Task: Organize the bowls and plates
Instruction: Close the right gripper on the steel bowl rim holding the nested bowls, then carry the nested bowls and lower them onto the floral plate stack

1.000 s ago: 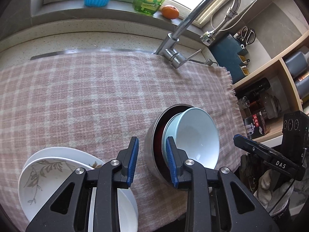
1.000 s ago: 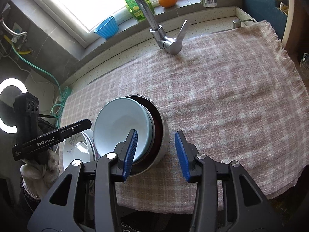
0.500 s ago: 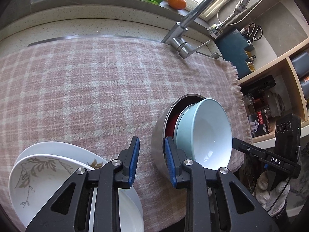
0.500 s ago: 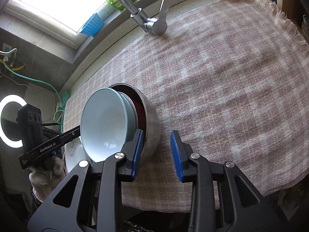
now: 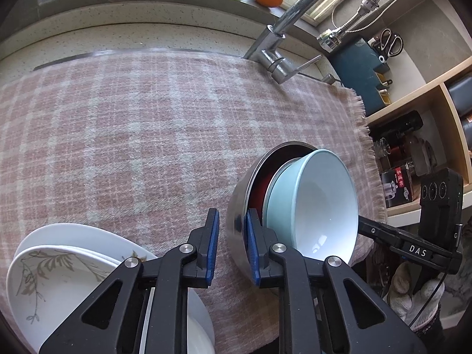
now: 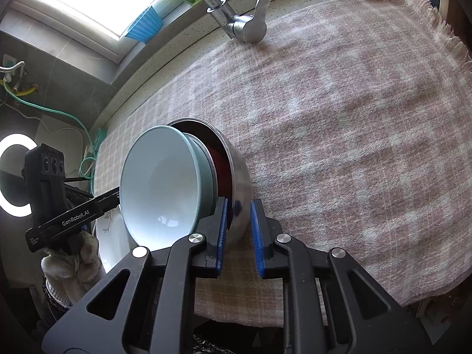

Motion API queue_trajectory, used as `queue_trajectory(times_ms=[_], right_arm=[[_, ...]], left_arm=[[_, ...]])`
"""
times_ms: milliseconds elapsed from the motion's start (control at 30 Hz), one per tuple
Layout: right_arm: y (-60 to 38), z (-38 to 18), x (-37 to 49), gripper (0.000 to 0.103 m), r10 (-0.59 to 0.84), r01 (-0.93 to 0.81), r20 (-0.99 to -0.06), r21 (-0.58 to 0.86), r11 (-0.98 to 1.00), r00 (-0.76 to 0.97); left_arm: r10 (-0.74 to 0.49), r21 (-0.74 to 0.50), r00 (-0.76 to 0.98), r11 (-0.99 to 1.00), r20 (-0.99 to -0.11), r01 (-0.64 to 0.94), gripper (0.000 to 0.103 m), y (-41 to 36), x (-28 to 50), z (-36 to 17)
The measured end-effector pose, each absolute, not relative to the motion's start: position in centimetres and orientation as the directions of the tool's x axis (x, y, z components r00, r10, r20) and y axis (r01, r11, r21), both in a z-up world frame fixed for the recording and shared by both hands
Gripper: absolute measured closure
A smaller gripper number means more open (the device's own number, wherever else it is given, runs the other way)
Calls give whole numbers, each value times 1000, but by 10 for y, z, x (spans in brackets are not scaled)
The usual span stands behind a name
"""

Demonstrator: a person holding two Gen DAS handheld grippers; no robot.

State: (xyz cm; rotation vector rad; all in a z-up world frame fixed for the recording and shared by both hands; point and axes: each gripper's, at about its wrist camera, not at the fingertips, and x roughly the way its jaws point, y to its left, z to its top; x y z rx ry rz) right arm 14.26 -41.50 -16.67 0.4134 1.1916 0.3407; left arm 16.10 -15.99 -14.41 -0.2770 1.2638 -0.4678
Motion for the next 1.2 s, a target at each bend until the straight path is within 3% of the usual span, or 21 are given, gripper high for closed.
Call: queue_trajectory(times_ms=[133, 533, 1200], right_arm=[[-413, -166, 144, 90, 465, -38, -822, 480, 876, 330], [-407, -155, 147, 91, 471, -37, -829, 484, 875, 300], [-321, -98, 119, 91, 542, -243, -796, 488, 838, 269]], left_arm=[[-484, -448, 218, 872, -848, 196, 93, -165, 161, -145], [-464, -433, 223, 884, -857, 175, 94, -162, 157, -138], [-437, -435, 367, 896, -822, 92, 94, -79, 112, -78]])
